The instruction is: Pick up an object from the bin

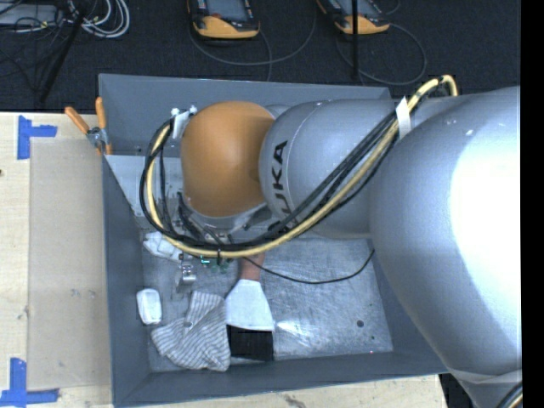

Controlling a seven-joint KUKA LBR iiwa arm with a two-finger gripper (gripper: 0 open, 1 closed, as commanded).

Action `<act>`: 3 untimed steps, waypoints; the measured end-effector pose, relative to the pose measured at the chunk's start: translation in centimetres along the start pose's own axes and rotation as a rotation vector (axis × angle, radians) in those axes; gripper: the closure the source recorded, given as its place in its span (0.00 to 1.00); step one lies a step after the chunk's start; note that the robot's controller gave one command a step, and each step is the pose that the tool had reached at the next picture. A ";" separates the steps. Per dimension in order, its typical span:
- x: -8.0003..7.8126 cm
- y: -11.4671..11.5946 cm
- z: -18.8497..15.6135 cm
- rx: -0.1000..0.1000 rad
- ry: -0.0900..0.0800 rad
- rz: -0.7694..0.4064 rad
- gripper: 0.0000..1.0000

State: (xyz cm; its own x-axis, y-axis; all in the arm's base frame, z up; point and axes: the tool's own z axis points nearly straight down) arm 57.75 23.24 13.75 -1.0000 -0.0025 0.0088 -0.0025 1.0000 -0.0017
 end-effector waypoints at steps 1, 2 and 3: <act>-0.2 -0.1 -0.4 -0.002 -0.007 0.004 0.00; -5.0 0.4 5.5 -0.012 -0.041 -0.029 1.00; -5.0 0.4 5.5 -0.012 -0.041 -0.028 1.00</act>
Offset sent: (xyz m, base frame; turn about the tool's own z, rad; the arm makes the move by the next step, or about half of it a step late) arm 0.0400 0.0024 -0.0658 -0.0336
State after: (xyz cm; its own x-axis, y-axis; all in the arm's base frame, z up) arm 62.67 23.61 8.24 -0.9990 -0.0303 -0.0325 -0.0306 0.9995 0.0103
